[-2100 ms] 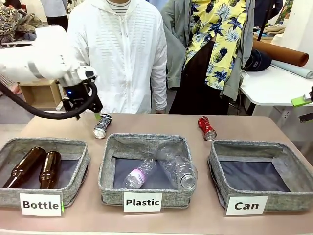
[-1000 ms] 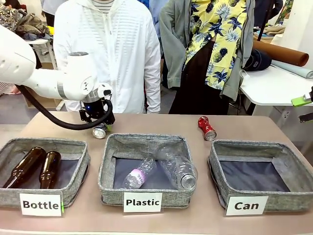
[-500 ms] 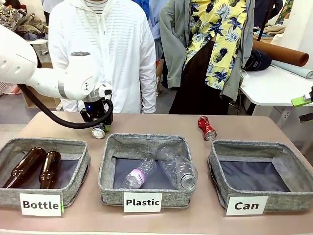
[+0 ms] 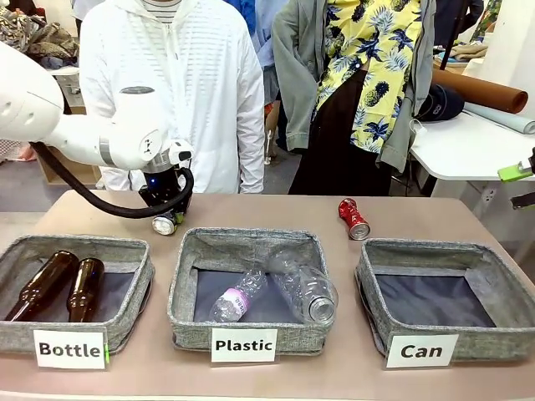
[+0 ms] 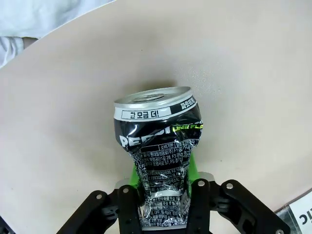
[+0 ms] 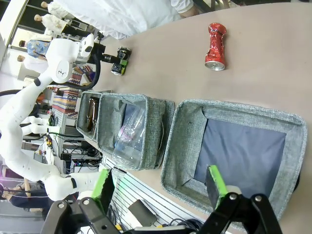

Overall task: Sort the can waste into the basket.
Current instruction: Pick up the can waste from the table and place it in the right Fabric basket.

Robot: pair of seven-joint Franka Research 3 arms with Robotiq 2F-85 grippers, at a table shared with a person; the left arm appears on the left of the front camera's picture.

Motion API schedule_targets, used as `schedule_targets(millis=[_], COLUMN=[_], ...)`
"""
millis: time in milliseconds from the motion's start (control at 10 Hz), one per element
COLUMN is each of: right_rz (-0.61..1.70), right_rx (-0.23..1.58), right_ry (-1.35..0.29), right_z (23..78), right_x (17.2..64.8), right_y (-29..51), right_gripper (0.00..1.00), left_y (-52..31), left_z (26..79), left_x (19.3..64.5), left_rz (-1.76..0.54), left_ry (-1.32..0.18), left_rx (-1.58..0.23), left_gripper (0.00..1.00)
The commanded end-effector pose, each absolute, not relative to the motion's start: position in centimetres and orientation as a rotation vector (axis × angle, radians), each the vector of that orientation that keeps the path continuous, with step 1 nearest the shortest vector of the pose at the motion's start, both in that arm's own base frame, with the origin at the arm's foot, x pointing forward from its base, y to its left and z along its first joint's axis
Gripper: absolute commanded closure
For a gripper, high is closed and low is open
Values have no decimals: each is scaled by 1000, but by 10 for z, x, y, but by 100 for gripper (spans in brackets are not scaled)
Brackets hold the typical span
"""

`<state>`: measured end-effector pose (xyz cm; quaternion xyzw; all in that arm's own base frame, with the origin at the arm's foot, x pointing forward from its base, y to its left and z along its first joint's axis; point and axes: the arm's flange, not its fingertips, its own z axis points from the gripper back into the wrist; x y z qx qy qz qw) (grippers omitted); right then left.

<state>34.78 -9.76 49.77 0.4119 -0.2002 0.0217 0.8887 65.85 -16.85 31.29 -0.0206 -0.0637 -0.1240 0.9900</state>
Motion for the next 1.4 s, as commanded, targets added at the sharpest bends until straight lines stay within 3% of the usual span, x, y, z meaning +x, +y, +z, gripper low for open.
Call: schedule_targets(millis=[0,200,400,700,800,1000,1100,1200,1300], right_rz=[32,32,32,32,32,32,32,32,32], right_rx=[856,856,856,856,856,856,856,856,856], right_ry=[-421,-421,-421,-421,-421,-421,-421,-421,-421], right_z=[500,500,500,500,500,500,500,500,500], right_x=[351,351,351,351,351,351,351,351,351], right_y=[-96,-96,-96,-96,-96,-96,-96,-96,-96], right_gripper=[0,0,0,0,0,0,0,0,0], left_y=[-165,-153,-126,-84,-73,-49,-45,-67,-67], left_z=[323,365,423,428,417,411,419,404,404], left_x=[657,628,548,448,422,392,402,393,393], left_rz=[-219,-237,-355,-844,-980,-1165,-1005,-1071,-1071], left_ry=[-158,-218,-249,42,72,-43,-137,54,54], left_rx=[-35,-56,4,-11,5,-71,-153,-56,-56], left_gripper=[100,100,100,100,100,100,100,100,100])
